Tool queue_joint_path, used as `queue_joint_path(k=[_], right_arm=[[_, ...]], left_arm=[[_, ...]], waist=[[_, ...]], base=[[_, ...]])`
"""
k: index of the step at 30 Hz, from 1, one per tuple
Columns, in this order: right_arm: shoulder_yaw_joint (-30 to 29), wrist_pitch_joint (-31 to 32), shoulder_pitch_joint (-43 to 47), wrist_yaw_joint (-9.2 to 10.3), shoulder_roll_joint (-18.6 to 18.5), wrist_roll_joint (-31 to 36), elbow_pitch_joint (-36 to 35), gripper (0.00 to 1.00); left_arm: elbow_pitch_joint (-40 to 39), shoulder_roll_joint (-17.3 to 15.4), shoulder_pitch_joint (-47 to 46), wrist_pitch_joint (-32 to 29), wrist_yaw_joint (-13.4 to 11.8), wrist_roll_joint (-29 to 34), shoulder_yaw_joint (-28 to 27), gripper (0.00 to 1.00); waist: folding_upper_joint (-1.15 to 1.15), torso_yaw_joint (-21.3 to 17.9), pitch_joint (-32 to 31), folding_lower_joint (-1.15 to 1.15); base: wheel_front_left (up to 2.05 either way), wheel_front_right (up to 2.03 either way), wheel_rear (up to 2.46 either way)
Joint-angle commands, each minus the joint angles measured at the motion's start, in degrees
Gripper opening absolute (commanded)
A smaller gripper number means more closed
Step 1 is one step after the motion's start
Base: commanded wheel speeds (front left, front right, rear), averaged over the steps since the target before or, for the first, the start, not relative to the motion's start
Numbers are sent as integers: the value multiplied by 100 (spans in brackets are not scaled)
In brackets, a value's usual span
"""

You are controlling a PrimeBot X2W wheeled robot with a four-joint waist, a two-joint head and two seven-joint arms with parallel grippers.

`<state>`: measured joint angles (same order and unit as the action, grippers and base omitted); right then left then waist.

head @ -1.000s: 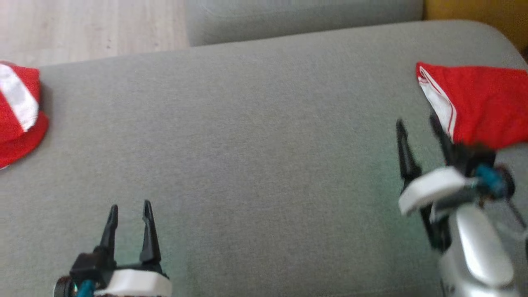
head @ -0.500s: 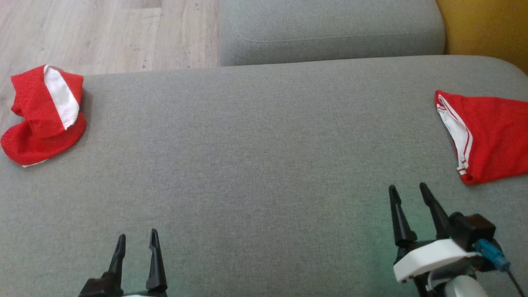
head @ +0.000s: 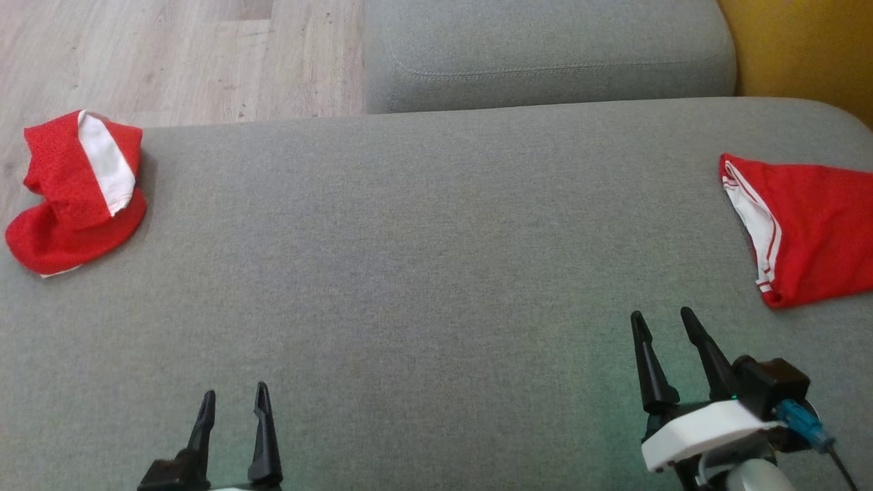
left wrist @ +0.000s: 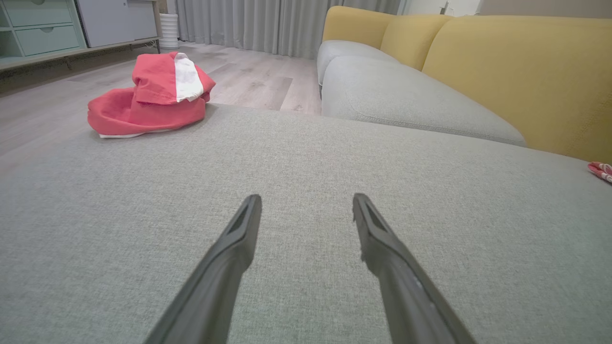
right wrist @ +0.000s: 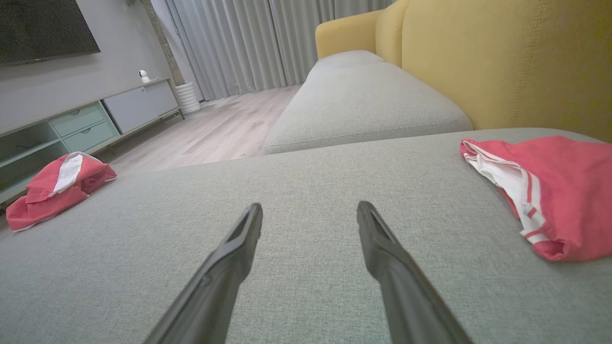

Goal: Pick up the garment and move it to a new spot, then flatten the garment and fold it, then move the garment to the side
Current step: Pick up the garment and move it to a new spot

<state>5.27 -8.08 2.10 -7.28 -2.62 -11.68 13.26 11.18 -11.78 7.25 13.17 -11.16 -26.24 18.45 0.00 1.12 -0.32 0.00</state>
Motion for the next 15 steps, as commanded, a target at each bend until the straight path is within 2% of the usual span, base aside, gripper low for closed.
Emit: queue_joint_path(k=[1, 9, 15], right_arm=[[143, -69, -148, -21, -26, 11, -161, 100], [114, -66, -128, -21, -26, 19, -153, 100], [70, -71, -77, -21, -26, 31, -182, 100]], left_arm=[[-171, -39, -244, 30, -28, -24, -178, 100], [-183, -54, -290, 4, -32, -23, -131, 100], [-196, -86, -363, -22, -30, -9, -101, 100]], waist=[[0, 4, 4, 0], [0, 121, 25, 0], [0, 679, 43, 0]], base=[[0, 0, 0], [0, 0, 0], [0, 0, 0]])
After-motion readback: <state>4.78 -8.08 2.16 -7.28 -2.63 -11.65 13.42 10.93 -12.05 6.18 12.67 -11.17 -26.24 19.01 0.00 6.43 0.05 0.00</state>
